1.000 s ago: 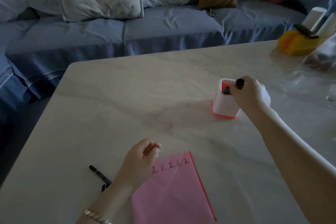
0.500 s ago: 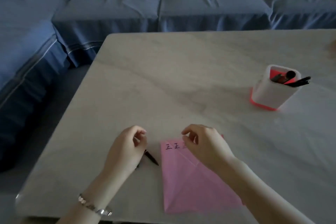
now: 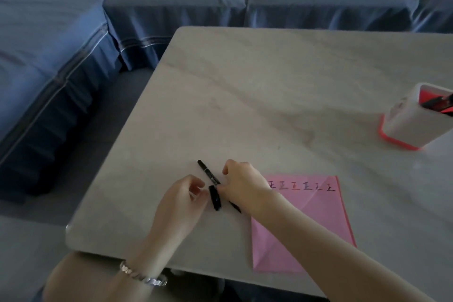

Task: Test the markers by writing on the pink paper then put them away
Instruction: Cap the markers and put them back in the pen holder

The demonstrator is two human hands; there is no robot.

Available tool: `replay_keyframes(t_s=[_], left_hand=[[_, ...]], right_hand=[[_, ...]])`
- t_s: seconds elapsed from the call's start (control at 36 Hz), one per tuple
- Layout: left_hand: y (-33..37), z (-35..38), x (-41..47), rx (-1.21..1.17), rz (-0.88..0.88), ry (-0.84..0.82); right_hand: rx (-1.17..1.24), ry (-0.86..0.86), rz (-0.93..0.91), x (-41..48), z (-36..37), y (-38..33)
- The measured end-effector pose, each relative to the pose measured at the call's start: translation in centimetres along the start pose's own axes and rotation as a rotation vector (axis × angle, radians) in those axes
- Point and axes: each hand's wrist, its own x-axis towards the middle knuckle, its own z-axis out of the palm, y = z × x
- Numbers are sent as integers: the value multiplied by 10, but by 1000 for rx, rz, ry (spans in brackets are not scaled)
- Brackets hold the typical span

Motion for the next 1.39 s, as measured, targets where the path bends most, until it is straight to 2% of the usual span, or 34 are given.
replay_keyframes(t_s=[0.25,0.39,0.5,0.64,0.78,0.86,0.94,1.14,1.39], left_hand=[[8,10,-3,-6,-62,-33],[10,17,-6,32,-26,47],[11,23,-6,107,46,98],[19,25,-3,162,81,38],[48,25,-8,-119,170,-11],[71,24,-18,-341,157,-106],[84,26,-27,-446,177,-191],[94,33,-41,-429,238,-301],[101,34,-46,-415,245,-304]], right_hand=[[74,1,15,4,1,-1],[498,154,-5,-4,-25,17],[961,316,31,-25,-59,48],[1248,462,138,-58,-79,92],[1462,482,118,-83,-73,116],[1530,508,53,-96,-64,118],[1541,569,-7,-107,-56,114],[1579,636,-83,-122,-50,109],[1532,573,-83,-125,-48,113]])
